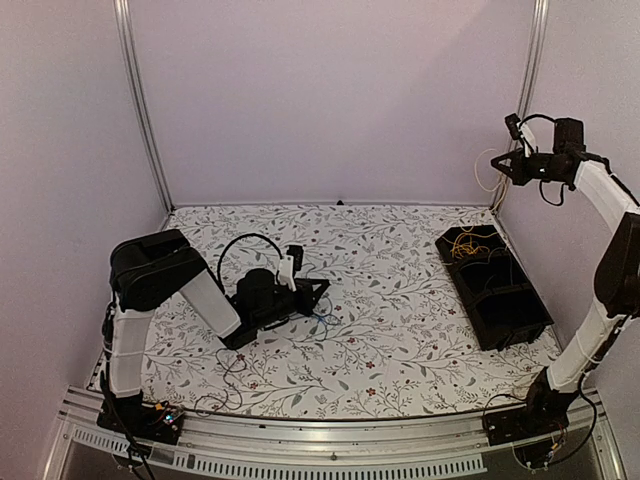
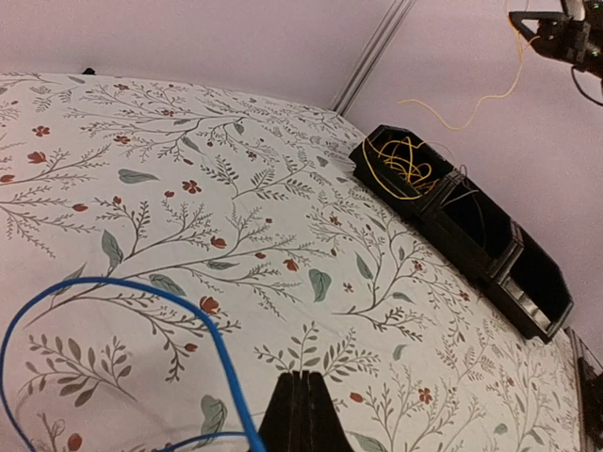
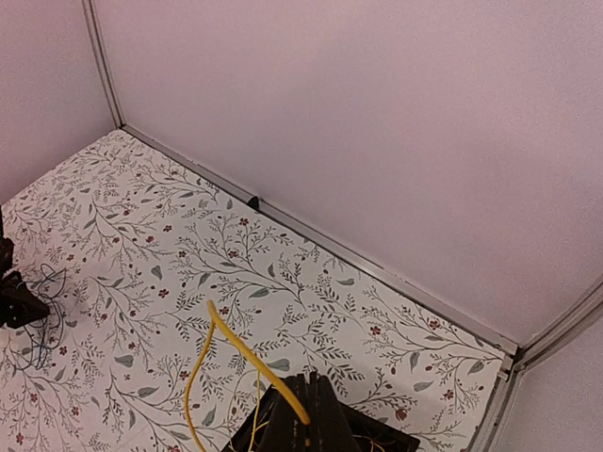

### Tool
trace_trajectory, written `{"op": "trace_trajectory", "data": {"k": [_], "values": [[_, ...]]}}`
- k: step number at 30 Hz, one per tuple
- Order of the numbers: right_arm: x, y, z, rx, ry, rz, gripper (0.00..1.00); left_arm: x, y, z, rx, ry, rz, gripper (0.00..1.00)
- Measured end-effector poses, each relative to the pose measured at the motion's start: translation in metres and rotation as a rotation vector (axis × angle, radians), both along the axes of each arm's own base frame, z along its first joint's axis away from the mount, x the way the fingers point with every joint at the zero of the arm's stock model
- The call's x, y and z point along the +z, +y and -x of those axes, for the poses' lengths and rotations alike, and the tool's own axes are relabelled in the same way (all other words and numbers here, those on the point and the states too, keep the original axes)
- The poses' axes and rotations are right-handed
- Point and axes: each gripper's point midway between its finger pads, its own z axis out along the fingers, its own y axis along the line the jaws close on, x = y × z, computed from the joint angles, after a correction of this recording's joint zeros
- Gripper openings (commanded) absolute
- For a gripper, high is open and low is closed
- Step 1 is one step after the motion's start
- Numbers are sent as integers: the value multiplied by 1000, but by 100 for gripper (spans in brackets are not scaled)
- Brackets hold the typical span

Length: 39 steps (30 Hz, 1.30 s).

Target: Untangle the cables

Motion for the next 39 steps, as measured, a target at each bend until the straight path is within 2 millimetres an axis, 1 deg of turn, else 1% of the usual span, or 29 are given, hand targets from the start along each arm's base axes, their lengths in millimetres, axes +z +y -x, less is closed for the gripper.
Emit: {"op": "trace_trajectory", "data": {"k": [4,10,21,24,26,28,31,33,34,35,36,37,38,39], "values": [[-34,-14,-8,-29,61,18,0,0,0,0,-1,0,0,0],[-85,-27,-16,-58,147,75,0,0,0,0,-2,2,2,0],[-166,-49,-32,-94,323,207,0,0,2,-1,0,4,2,0],[-187,-52,-38,-102,372,263,0,0,2,-2,0,5,1,0],[-203,-52,-39,-105,405,309,0,-1,2,-2,-1,5,1,0],[-221,-46,-38,-97,444,360,0,0,1,-1,-2,6,2,0],[-248,-33,-36,-71,499,434,0,0,2,-2,-1,9,4,0],[-262,-25,-33,-54,529,475,0,0,2,-2,-1,11,6,0],[-269,-22,-32,-48,544,495,3,0,2,-2,-2,11,6,0],[-271,-23,-31,-49,548,507,5,1,1,-1,-5,11,7,0],[-278,-17,-30,-37,567,522,7,1,1,-1,-8,11,7,0],[-280,-16,-29,-33,574,532,11,2,0,0,-12,10,8,0],[-281,-17,-28,-35,583,544,16,4,0,0,-18,8,10,0],[-281,-18,-27,-38,589,548,23,5,-1,1,-25,5,10,0]]}}
